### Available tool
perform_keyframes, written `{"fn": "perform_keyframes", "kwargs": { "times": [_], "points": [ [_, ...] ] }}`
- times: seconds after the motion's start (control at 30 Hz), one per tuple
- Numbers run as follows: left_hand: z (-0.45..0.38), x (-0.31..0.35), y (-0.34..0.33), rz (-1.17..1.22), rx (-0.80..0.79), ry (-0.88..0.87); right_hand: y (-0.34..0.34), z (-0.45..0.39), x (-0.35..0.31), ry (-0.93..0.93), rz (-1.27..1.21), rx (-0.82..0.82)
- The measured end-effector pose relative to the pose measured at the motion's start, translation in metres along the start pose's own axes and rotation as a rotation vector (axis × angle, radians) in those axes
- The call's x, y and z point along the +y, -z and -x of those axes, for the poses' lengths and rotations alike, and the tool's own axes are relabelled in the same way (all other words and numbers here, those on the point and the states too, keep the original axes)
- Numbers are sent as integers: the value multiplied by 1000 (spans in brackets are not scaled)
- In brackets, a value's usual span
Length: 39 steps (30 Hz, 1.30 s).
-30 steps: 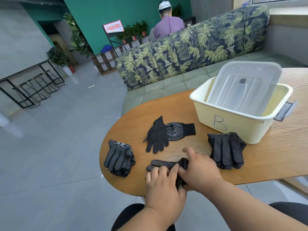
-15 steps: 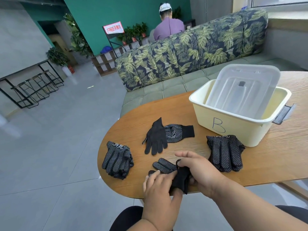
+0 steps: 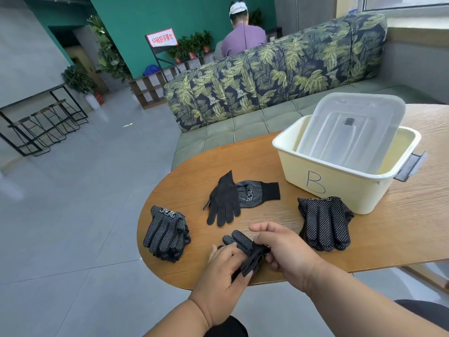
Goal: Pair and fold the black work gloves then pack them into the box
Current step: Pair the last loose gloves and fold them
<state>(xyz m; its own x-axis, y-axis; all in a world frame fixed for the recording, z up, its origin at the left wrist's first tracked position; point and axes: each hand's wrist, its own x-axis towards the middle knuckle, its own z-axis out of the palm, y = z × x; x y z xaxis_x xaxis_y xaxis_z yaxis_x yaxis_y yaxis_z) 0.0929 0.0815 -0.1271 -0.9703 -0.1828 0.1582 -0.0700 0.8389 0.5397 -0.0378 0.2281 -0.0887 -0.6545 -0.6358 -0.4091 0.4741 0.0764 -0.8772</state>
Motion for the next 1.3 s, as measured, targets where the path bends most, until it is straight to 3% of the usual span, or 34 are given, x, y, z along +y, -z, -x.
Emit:
{"fn": "perform_keyframes", "kwargs": {
  "times": [0.17, 0.47, 0.67, 0.87, 1.0, 1.1, 1.2, 1.3],
  "points": [
    [0, -1, -3, -31, 20, -1, 2, -1, -4, -15, 55, 23],
    [2, -3, -5, -125, 98, 0, 18, 0, -2, 313, 841, -198],
    [9, 1, -3, -138, 107, 21, 18, 7, -4, 278, 822, -250],
    [23, 2, 6, -41, 78, 25, 21, 5, -4, 297, 905, -186],
    [29, 6, 12, 152, 241, 191, 22, 3, -2, 297, 969, -187],
    [17, 1, 16, 115, 364, 431, 24, -1, 2, 284, 993, -190],
    [2, -8, 21, 56, 320, 584, 25, -3, 3, 288, 1012, -198],
    [-7, -12, 21, -28, 261, 615, 24, -3, 3, 296, 1013, -207]
  ]
}}
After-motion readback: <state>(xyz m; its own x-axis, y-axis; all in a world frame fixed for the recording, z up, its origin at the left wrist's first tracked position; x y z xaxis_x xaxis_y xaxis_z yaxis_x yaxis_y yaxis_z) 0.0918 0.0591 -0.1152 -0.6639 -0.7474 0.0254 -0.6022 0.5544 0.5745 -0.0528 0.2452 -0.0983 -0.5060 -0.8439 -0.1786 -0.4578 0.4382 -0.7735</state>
